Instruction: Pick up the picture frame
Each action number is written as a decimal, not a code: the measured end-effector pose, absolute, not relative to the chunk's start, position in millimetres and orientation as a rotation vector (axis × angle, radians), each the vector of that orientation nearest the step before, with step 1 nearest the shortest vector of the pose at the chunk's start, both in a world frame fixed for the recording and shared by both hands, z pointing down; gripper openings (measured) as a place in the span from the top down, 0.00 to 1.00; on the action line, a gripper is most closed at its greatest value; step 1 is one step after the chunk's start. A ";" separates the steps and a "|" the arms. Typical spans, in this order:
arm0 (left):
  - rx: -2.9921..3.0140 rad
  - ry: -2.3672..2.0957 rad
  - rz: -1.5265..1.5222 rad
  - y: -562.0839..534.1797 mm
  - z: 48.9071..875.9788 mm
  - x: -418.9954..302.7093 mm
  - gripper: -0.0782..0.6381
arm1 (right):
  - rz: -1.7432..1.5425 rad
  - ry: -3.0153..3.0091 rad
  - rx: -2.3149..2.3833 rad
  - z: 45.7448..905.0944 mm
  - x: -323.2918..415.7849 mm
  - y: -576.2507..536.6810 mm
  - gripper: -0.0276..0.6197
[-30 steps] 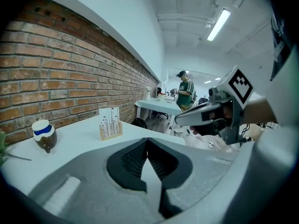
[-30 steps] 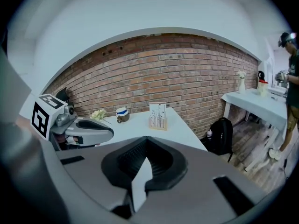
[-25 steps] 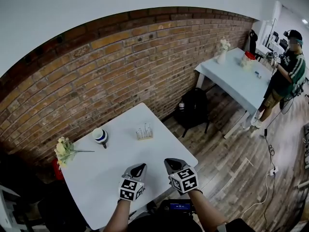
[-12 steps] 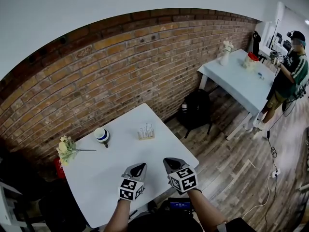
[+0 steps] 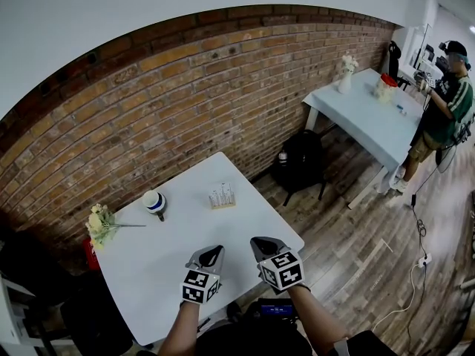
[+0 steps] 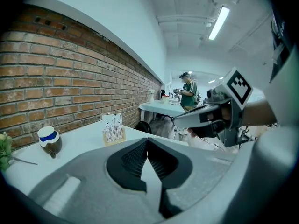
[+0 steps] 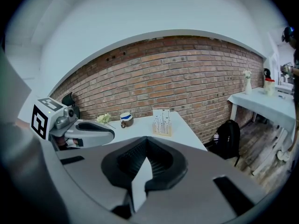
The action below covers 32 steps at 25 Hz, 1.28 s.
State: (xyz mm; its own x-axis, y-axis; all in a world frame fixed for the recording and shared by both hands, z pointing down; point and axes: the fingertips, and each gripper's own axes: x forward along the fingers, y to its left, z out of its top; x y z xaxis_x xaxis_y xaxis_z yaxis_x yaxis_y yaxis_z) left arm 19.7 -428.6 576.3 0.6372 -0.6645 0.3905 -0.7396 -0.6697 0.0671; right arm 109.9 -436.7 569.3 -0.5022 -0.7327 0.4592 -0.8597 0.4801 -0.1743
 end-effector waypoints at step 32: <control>2.493 -1.252 0.559 -601.6 634.4 0.5 0.68 | 0.582 -2.350 1.177 639.6 91.9 -604.2 0.77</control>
State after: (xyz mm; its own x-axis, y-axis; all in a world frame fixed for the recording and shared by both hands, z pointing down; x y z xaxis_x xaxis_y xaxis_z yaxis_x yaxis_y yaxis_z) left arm 0.5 -601.6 634.4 0.5459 -0.6969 0.4652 -0.8116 -0.5776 0.0871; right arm 91.9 -604.2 639.6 -0.5371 -0.6315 0.5593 -0.8195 0.5478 -0.1684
